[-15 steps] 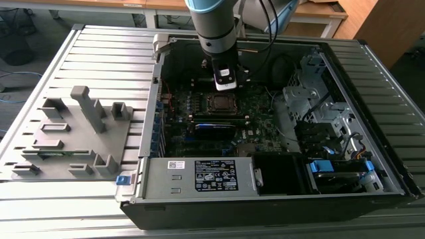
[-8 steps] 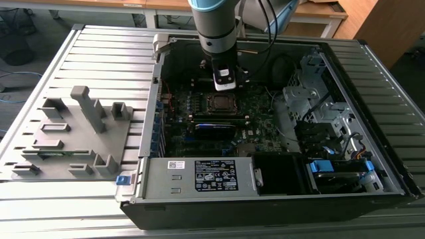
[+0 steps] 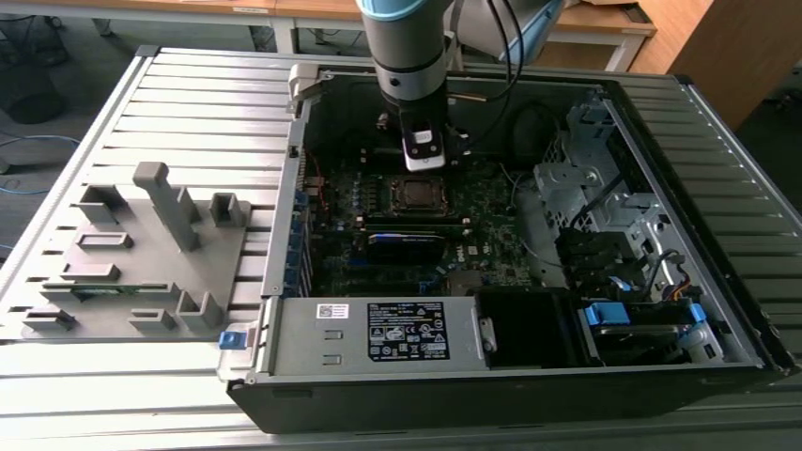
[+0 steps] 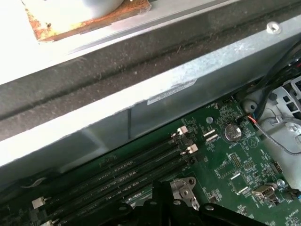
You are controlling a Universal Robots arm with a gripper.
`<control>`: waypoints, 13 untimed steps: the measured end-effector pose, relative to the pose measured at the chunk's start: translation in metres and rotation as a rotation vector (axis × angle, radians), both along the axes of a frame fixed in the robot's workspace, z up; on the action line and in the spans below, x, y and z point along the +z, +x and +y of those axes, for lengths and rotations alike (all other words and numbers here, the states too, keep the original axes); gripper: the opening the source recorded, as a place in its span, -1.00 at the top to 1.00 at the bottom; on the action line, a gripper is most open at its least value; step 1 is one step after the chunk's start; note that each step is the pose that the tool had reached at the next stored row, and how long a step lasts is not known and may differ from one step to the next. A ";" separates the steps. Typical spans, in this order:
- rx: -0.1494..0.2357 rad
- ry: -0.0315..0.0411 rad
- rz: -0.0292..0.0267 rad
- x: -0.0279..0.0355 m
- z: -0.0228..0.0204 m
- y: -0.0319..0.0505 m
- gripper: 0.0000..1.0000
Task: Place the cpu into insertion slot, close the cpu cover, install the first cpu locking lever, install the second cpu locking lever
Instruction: 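Install the first cpu locking lever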
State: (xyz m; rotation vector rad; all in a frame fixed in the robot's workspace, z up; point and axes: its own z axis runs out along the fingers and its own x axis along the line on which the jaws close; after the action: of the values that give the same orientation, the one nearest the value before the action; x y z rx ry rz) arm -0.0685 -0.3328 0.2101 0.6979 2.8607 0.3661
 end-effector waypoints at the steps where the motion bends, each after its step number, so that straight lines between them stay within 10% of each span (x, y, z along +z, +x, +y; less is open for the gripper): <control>1: 0.000 -0.0093 0.0001 0.0000 0.0000 0.0000 0.79; 6: 0.000 -0.0520 0.0015 -0.0001 0.0000 0.0000 0.79; 13: 0.000 -0.0608 0.0015 -0.0001 0.0000 0.0000 0.79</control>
State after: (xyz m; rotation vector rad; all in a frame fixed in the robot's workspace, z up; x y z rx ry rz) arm -0.0685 -0.3328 0.2101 0.6871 2.8601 0.2774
